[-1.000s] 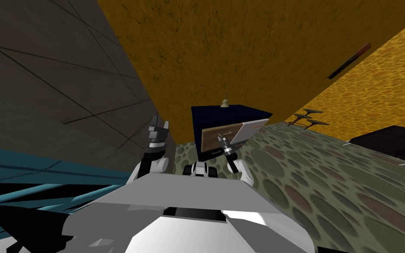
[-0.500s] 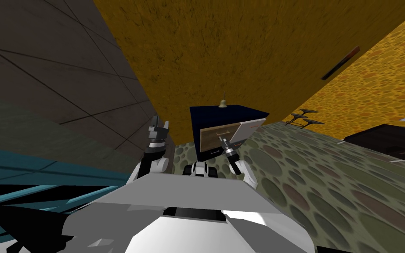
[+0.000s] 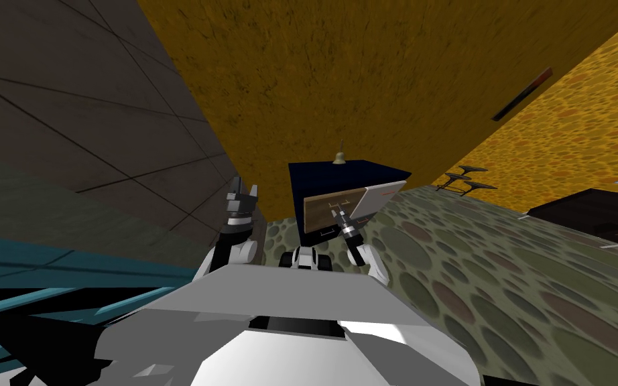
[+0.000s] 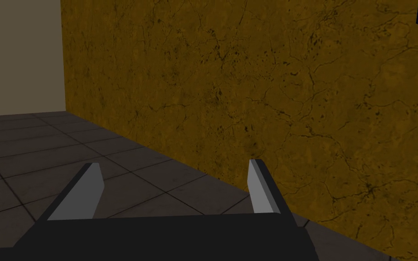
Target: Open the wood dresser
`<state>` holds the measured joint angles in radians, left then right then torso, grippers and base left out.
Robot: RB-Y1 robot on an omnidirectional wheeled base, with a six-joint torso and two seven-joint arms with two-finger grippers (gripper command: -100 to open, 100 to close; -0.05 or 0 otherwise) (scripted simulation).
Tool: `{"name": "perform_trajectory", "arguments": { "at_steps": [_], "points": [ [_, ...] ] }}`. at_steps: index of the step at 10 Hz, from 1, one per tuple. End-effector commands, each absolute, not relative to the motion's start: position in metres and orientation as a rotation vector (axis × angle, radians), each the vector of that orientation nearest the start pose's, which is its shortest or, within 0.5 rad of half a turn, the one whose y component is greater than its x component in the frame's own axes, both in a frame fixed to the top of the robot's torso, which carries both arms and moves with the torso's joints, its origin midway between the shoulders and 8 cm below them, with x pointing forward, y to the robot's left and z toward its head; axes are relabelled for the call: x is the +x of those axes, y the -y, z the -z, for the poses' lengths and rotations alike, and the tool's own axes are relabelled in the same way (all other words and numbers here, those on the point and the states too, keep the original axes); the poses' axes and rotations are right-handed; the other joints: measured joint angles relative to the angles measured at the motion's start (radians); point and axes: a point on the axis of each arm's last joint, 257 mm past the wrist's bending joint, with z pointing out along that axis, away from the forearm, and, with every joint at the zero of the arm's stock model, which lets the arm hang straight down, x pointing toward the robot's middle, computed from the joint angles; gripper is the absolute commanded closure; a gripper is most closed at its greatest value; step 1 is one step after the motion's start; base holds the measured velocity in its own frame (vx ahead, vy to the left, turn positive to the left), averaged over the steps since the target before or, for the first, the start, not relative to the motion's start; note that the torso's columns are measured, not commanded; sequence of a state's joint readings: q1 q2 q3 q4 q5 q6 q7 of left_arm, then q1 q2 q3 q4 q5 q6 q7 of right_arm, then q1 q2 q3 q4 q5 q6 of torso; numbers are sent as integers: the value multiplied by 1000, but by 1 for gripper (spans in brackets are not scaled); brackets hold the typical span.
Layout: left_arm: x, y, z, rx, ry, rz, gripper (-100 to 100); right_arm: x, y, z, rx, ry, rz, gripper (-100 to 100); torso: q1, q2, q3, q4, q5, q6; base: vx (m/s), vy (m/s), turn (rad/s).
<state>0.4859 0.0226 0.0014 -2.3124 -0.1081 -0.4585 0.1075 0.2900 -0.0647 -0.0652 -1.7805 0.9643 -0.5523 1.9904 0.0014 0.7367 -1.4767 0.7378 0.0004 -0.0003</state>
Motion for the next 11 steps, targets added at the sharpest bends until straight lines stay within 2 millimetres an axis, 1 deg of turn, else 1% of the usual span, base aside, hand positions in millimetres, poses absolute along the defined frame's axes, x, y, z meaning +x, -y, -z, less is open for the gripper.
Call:
{"name": "perform_trajectory", "arguments": {
  "at_steps": [1,2,3,4,5,6,7,8,10,11],
  "points": [
    [348,-263,-34,-615,-665,1335,0,445,201,182,-1142,-864,986,-100,0,-2,-1,-1,0,0,36,18,7],
    [348,-263,-34,-615,-665,1335,0,440,195,188,-1144,-861,979,100,-2,1,0,0,0,0,-48,-5,-79],
    [348,-263,-34,-615,-665,1335,0,443,198,186,-1141,-867,981,100,-3,6,3,1,-1,1,-37,0,-22],
    [348,-263,-34,-615,-665,1335,0,440,201,191,-1178,-854,988,-100,-2,6,3,4,0,0,-7,3,5],
    [348,-263,-34,-615,-665,1335,0,439,203,192,-1198,-839,997,-100,-1,3,2,2,0,0,-8,8,2],
    [348,-263,-34,-615,-665,1335,0,436,199,189,-1225,-806,1021,-100,0,1,1,1,0,0,-41,40,22],
    [348,-263,-34,-615,-665,1335,0,436,193,187,-1200,-814,1021,-100,1,2,1,0,0,0,-66,62,18],
    [348,-263,-34,-615,-664,1336,0,437,197,188,-1205,-818,1017,-100,1,3,2,1,0,0,-30,31,1],
    [348,-263,-34,-615,-665,1335,0,443,204,179,-1203,-823,1028,-100,-2,-3,-2,-1,-1,0,45,47,56],
    [348,-263,-34,-615,-665,1335,0,442,202,181,-1205,-817,1026,-100,-1,-3,-2,-1,0,0,28,24,4]
  ]
}}
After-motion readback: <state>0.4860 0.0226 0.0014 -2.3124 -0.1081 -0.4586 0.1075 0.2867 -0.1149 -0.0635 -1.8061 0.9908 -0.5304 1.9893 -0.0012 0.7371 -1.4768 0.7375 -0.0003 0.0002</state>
